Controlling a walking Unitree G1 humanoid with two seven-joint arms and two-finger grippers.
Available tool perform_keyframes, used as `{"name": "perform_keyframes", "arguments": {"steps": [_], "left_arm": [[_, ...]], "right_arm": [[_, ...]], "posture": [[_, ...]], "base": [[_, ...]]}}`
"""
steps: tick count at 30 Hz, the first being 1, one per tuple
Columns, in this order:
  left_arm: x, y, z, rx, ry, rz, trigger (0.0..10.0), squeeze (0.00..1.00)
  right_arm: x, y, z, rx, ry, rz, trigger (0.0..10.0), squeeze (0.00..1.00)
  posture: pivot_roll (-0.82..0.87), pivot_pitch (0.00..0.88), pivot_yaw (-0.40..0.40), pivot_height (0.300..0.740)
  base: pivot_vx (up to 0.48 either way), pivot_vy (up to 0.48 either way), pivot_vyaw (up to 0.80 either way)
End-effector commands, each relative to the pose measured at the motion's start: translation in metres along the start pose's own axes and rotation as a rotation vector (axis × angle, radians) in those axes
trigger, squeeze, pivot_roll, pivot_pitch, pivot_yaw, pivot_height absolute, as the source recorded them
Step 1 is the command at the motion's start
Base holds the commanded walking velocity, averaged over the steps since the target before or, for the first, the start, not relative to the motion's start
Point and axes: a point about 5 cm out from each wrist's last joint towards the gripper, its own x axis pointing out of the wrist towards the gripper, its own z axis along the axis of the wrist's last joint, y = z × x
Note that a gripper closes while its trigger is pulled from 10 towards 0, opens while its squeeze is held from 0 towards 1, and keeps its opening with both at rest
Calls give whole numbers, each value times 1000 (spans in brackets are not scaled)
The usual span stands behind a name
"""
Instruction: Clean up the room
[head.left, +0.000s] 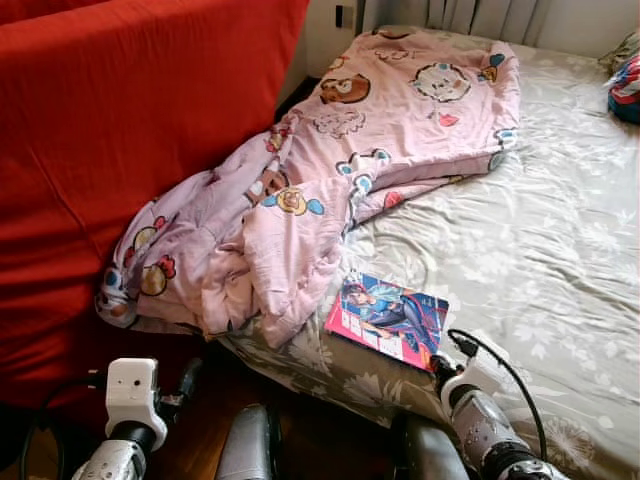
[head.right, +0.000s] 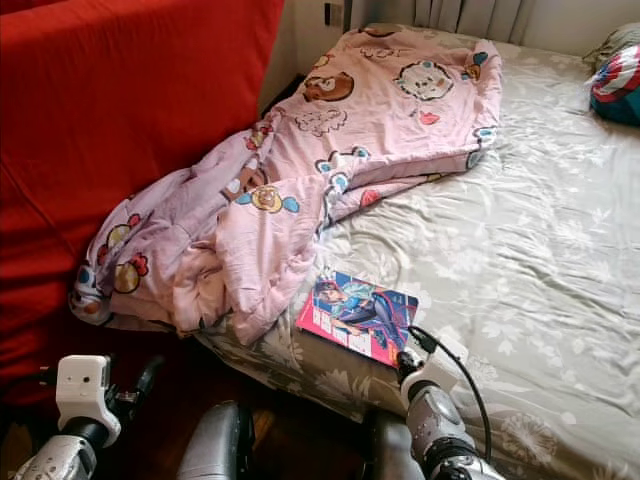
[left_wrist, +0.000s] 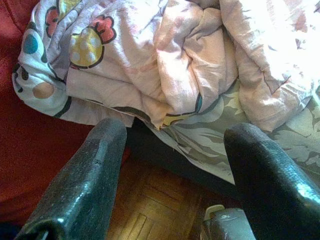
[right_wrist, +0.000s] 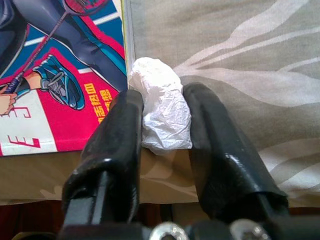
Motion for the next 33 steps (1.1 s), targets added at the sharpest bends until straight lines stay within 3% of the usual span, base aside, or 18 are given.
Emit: {"name": "perform_keyframes", "arguments": {"steps": [1, 21, 33], "left_arm": [[-3, 2, -2, 27, 21, -3, 10000, 0], [0, -1, -6, 41, 32, -10, 10000, 0], [10, -8, -17, 19, 49, -7, 10000, 0]], "right_arm": [[-2, -5, -12, 4, 45, -21, 0, 0], [-3, -7, -15, -5, 59, -28, 0, 0], [-5, -23, -9, -25, 13, -58, 0, 0]], "posture": [[263, 162, 4, 599], [254, 127, -3, 599], [221, 62, -22, 599]], "base": [[0, 0, 0], [0, 0, 0], [0, 0, 0]]}}
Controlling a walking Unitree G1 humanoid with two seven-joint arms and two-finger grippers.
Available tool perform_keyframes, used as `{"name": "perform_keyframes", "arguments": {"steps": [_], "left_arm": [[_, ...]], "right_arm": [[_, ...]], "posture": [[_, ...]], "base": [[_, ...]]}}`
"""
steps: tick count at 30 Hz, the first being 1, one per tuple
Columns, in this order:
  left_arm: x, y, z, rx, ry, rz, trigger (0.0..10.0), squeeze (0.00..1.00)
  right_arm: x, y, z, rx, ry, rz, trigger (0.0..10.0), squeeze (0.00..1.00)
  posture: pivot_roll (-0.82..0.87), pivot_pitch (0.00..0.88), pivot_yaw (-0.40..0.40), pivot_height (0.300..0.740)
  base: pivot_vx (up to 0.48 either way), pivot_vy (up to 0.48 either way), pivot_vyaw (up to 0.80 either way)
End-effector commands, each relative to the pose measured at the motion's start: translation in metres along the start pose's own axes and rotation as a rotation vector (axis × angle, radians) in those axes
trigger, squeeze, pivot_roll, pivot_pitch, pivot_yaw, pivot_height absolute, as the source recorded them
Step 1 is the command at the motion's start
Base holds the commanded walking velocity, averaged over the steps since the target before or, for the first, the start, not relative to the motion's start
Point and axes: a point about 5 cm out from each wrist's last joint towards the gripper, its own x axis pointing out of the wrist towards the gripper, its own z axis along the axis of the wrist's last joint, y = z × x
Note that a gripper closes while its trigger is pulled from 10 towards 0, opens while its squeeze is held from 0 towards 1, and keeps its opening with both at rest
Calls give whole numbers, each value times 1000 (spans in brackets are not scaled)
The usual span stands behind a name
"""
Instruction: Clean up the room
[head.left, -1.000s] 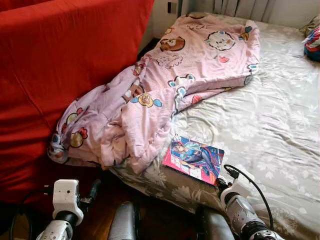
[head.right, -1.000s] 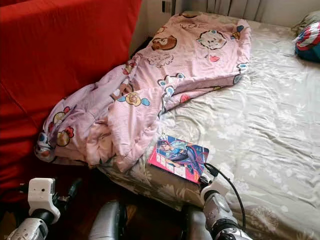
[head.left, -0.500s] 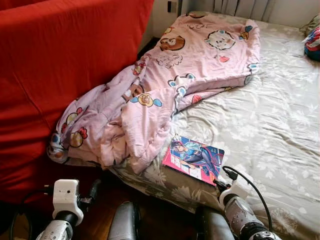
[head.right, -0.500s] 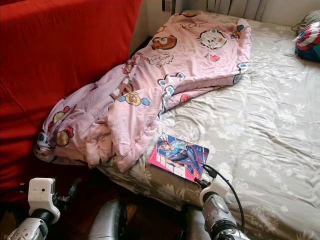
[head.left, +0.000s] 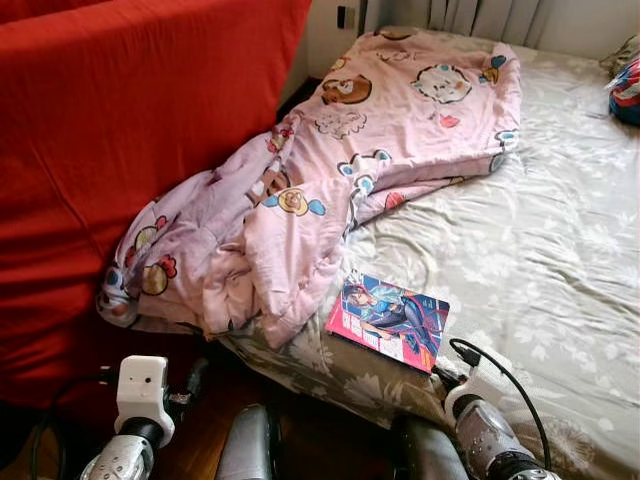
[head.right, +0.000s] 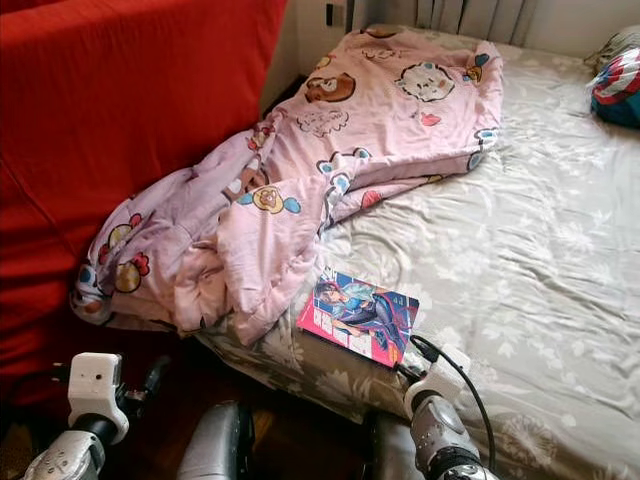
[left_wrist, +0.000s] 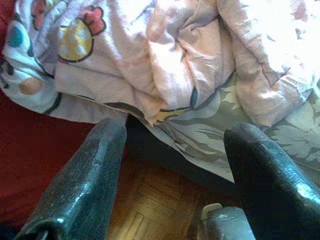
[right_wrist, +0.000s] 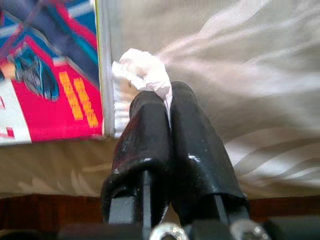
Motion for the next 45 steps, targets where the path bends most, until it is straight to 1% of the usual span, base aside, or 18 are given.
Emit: {"name": "perform_keyframes", "arguments": {"steps": [1, 3, 5, 9, 10, 11, 12, 14, 16, 18, 20, 21, 23, 24, 26, 32, 39, 45], "left_arm": [[0, 0, -6, 1, 14, 11, 10000, 0], [1, 0, -8, -5, 15, 17, 10000, 0], [4, 0, -13, -21, 25, 35, 10000, 0], [8, -1, -26, -60, 61, 60, 10000, 0], [9, -1, -29, -69, 72, 67, 10000, 0], [10, -3, -38, -81, 104, 75, 10000, 0], [10, -3, -38, -81, 104, 75, 10000, 0], [10, -10, -52, -95, 157, 75, 10000, 0], [11, -13, -57, -103, 178, 73, 10000, 0], [10, -17, -66, -115, 214, 79, 10000, 0], [8, -20, -76, -134, 263, 93, 10000, 0], [6, -24, -85, -142, 311, 96, 10000, 0], [5, -25, -90, -139, 339, 94, 10000, 0], [3, -28, -95, -122, 375, 82, 10000, 0], [-1, -30, -102, -101, 416, 70, 10000, 0], [-4, -32, -110, -90, 479, 70, 10000, 0], [-11, -29, -120, -79, 555, 75, 10000, 0], [-14, -27, -123, -95, 586, 94, 10000, 0]], "right_arm": [[-1, -6, 1, -4, -27, -11, 0, 0], [-1, -6, 6, -1, -60, -1, 0, 0], [-2, -8, 19, -19, -147, 20, 0, 0], [-4, -11, 23, -35, -193, 46, 0, 0], [-4, -12, 21, -50, -189, 50, 745, 0], [-7, -18, 13, -83, -169, 55, 10000, 0], [-7, -18, 13, -83, -169, 55, 10000, 0], [-11, -28, -5, -107, -110, 44, 10000, 0], [-13, -32, -12, -125, -90, 40, 10000, 0], [-17, -40, -26, -136, -35, 30, 10000, 0], [-22, -45, -43, -187, 23, 38, 10000, 0], [-27, -52, -56, -211, 76, 16, 10000, 0], [-29, -55, -62, -212, 104, -6, 10000, 0], [-30, -56, -67, -222, 126, -16, 10000, 0], [-32, -55, -74, -265, 164, -2, 10000, 0], [-36, -60, -83, -280, 211, -25, 10000, 0], [-41, -69, -90, -303, 260, -52, 10000, 0], [-42, -69, -93, -307, 280, -52, 10000, 0]], "posture": [[217, 40, -32, 599], [214, 27, -38, 599], [195, 0, -52, 599], [169, 0, -62, 599], [165, 0, -65, 599], [154, 0, -68, 599], [154, 0, -68, 599], [137, 0, -79, 599], [135, 0, -81, 599], [128, 0, -86, 599], [121, 0, -86, 599], [116, 0, -83, 609], [117, 0, -84, 619], [118, 0, -86, 629], [113, 0, -88, 649], [126, 0, -80, 684], [115, 0, -77, 729], [123, 0, -80, 729]], "base": [[0, 0, 0], [0, 0, 0], [0, 0, 0], [0, 0, 0], [0, 0, 0], [0, 0, 0], [0, 0, 0], [0, 0, 0], [0, 0, 0], [0, 0, 0], [0, 0, 0], [0, 0, 0], [0, 0, 0], [0, 0, 0], [0, 0, 0], [0, 0, 0], [0, 0, 0], [0, 0, 0]]}}
